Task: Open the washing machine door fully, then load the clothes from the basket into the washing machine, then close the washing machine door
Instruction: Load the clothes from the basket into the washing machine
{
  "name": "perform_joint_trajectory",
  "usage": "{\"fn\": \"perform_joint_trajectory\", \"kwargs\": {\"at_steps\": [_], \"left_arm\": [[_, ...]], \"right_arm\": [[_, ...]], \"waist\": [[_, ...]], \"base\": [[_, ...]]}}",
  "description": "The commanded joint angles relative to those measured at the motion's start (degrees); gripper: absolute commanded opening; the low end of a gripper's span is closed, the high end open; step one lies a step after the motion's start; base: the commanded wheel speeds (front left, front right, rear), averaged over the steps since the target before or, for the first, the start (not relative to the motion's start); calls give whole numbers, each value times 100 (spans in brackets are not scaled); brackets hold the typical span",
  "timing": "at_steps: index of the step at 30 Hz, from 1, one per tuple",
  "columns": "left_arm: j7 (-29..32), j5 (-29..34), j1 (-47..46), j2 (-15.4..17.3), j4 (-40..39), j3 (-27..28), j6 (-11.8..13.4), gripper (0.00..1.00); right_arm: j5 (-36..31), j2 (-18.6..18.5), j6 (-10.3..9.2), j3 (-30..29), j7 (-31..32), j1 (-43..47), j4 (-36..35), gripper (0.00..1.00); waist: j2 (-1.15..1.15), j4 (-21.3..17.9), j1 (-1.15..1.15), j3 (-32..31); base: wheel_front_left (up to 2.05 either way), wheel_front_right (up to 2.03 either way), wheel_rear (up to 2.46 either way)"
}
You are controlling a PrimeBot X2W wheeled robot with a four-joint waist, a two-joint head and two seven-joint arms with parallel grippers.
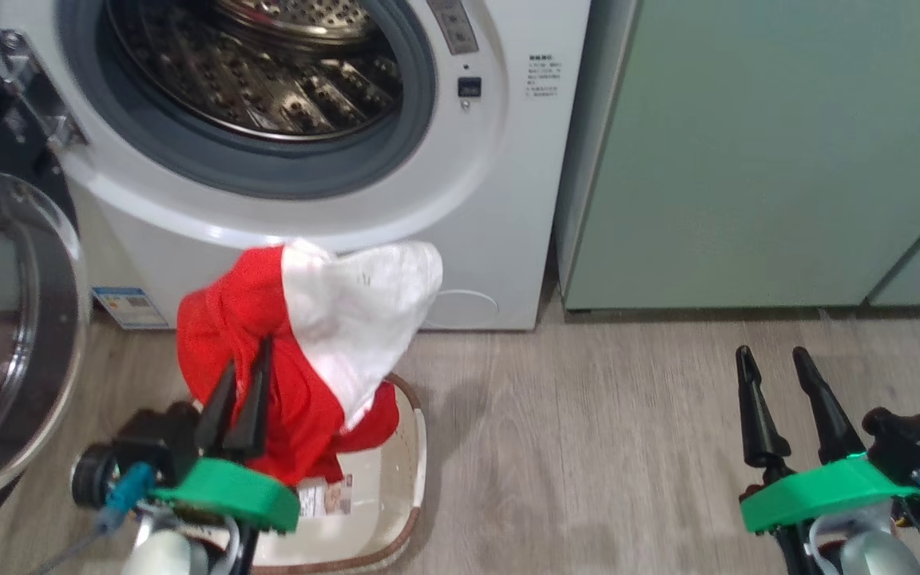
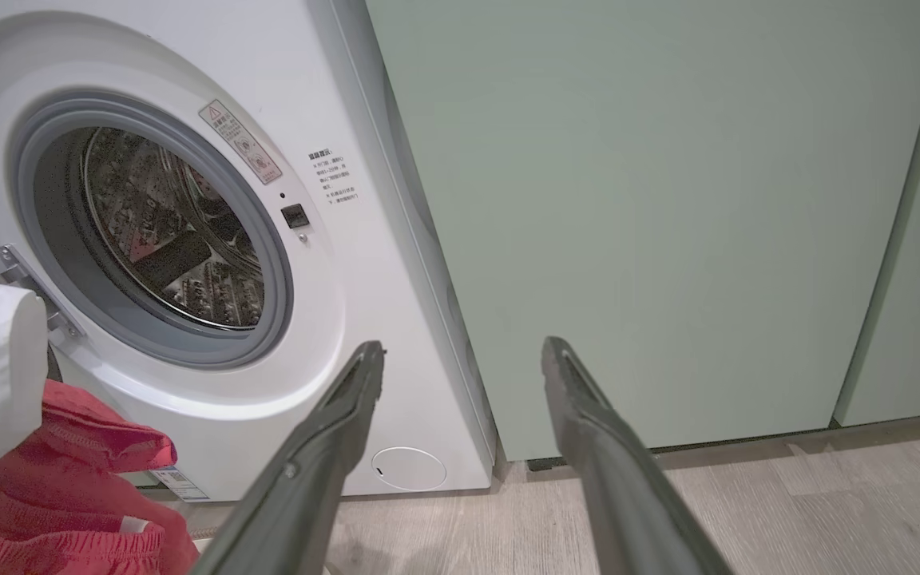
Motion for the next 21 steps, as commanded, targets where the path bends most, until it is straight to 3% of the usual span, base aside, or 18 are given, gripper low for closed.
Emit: {"fn": "perform_joint_trajectory", "kwargs": {"at_steps": [1, 6, 16, 21], "left_arm": [[-80, 3, -501, -8, -302, 246, 46, 0], [-80, -50, -1058, -8, -381, 510, 76, 0], [-80, 241, -2605, 5, -177, 1199, -118, 0], [-80, 370, -3467, 184, 35, 1613, -191, 0]], "right_arm": [[-60, -23, 0, 167, -52, -272, -245, 100], [-88, -39, 0, 272, -52, -490, -373, 100], [-18, -77, 0, 450, -52, -941, -449, 100], [90, -56, 0, 560, -52, -1095, -464, 100]], "waist": [[0, -101, 0, 204], [0, -290, 0, 821], [0, -697, 0, 1896], [0, -996, 0, 2378]], "base": [[0, 0, 0], [0, 0, 0], [0, 0, 0], [0, 0, 0]]}}
